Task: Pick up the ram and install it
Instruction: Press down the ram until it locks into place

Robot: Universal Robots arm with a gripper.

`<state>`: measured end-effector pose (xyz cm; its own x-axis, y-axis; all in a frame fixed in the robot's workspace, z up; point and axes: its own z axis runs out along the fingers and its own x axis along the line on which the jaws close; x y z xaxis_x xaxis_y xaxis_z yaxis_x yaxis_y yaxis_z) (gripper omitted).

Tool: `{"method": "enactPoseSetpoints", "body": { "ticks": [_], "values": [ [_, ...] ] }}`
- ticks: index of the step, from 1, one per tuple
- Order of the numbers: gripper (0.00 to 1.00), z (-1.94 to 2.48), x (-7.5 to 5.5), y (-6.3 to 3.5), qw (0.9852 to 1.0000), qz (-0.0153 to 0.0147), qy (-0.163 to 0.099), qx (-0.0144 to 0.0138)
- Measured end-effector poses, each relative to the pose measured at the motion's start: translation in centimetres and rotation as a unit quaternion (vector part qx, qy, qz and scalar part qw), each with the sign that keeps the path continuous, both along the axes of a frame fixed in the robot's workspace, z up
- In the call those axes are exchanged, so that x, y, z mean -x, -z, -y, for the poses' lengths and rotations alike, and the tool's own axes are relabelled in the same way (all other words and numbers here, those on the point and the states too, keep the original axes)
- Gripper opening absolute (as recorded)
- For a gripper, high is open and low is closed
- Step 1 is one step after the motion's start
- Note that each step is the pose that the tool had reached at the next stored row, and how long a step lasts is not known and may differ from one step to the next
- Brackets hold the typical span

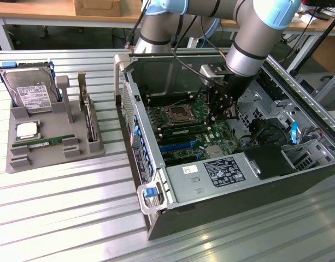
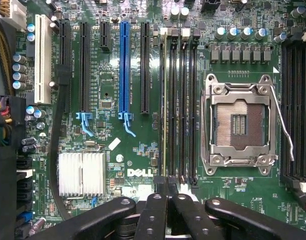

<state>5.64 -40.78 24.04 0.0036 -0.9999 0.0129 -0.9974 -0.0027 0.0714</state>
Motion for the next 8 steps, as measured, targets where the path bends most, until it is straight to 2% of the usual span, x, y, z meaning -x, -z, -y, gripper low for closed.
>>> {"method": "enactPoseSetpoints", "body": {
  "ticks": [8],
  "values": [
    [0.11, 0.0, 0.0, 0.17, 1.0, 0.0, 0.0, -0.0001]
  ]
}}
